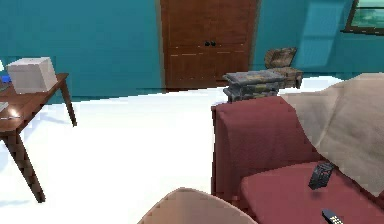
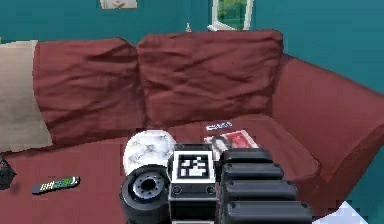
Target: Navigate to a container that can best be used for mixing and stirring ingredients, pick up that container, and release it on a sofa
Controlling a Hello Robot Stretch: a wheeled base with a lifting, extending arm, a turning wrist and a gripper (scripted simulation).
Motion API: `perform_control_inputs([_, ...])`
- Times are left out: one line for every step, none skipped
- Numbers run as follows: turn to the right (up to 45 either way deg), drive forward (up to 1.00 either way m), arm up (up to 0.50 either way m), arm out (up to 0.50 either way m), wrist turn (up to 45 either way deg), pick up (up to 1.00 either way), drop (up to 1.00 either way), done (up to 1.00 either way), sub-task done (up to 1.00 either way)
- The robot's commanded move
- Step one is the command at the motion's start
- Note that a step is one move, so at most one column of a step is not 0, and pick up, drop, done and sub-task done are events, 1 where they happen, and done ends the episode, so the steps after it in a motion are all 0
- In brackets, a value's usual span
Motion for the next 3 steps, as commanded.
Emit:
perform_control_inputs([0.0, 0.00, 0.00, 0.48, 0.0, 0.00, 0.00, 0.00, 0.00])
perform_control_inputs([0.0, 0.00, 0.00, 0.00, 45.0, 0.00, 0.00, 0.00, 0.00])
perform_control_inputs([0.0, 0.00, 0.00, 0.00, 45.0, 0.00, 0.00, 0.00, 0.00])
